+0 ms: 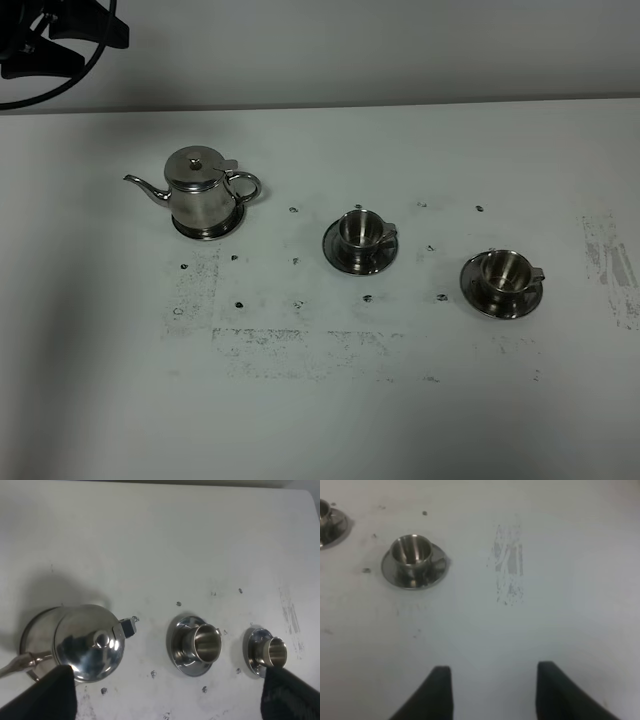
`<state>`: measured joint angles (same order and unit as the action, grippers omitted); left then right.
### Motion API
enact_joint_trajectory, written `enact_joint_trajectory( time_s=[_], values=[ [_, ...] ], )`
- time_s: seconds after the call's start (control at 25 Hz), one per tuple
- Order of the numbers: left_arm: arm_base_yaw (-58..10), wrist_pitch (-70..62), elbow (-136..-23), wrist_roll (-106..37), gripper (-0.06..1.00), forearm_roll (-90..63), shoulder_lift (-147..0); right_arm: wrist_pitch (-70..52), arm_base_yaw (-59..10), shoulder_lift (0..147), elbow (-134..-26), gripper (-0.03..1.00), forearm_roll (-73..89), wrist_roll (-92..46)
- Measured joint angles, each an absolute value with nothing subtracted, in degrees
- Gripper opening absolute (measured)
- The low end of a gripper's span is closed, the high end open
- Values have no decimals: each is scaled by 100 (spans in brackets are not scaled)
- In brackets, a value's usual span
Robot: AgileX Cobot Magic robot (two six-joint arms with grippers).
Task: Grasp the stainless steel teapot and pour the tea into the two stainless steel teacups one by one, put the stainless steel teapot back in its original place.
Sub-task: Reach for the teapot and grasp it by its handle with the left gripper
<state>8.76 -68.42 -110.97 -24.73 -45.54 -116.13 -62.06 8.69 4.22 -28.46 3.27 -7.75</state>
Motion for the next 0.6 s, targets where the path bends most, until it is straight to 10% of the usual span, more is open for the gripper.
enact_joint_trajectory(
  time_s=[0.6],
  values=[
    [876, -6842, -11097, -2570, 71, -4554, -11613, -6206, 329, 106, -2840, 25, 285, -775]
  ],
)
